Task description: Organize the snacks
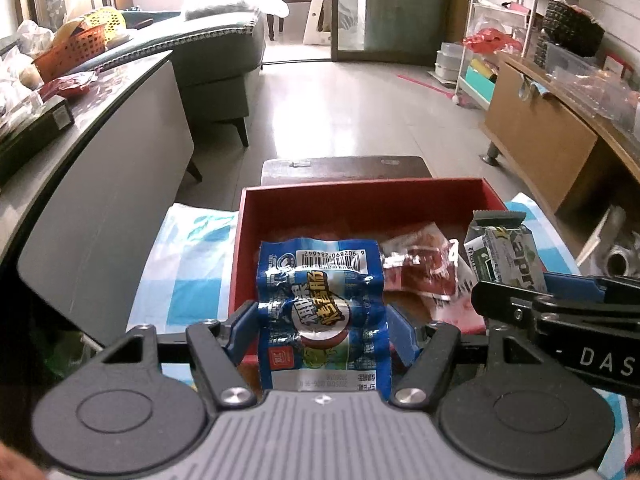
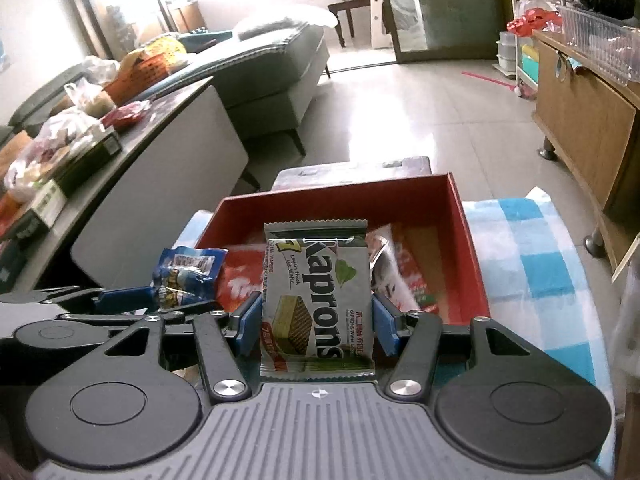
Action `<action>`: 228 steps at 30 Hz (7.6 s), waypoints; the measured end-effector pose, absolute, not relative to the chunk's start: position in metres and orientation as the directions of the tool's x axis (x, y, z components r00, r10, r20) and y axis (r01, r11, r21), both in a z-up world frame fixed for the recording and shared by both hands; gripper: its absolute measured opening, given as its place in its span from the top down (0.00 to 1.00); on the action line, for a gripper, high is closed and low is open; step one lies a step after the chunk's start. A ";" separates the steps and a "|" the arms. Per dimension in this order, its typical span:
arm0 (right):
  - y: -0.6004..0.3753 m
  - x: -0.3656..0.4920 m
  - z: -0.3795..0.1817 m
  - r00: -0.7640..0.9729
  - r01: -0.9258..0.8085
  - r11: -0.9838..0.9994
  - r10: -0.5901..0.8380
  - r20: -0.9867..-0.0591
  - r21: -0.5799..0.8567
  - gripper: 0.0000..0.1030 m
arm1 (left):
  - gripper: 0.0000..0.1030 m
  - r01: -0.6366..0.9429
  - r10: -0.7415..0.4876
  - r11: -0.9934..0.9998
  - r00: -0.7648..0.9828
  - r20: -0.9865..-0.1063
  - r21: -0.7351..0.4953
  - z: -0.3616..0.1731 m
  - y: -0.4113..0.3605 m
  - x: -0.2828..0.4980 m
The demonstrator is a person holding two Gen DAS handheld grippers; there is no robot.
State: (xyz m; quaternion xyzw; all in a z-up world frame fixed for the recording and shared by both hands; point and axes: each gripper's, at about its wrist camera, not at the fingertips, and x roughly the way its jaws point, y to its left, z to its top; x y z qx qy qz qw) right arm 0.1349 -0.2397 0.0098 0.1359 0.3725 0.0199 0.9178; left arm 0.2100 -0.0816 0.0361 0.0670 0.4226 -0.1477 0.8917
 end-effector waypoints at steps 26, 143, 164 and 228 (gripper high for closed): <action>-0.254 0.214 -0.049 0.667 0.107 0.972 0.086 -0.740 0.210 0.37 | 0.39 0.291 -0.124 0.954 0.598 -0.792 0.070 -0.018 -0.104 0.273; -0.239 0.137 -0.089 0.491 0.249 0.959 -0.005 -0.871 0.135 0.00 | 0.50 0.488 -0.214 0.872 0.294 -0.931 -0.046 -0.049 -0.048 0.128; -0.237 0.041 -0.080 0.446 0.083 0.997 -0.040 -0.894 -0.003 0.10 | 0.32 0.151 -0.296 0.952 0.237 -0.925 -0.266 -0.044 0.014 0.159; -0.229 0.040 -0.101 0.558 0.143 0.990 -0.076 -0.826 0.005 0.00 | 0.25 0.279 -0.151 0.960 0.395 -0.906 -0.039 -0.053 -0.018 0.102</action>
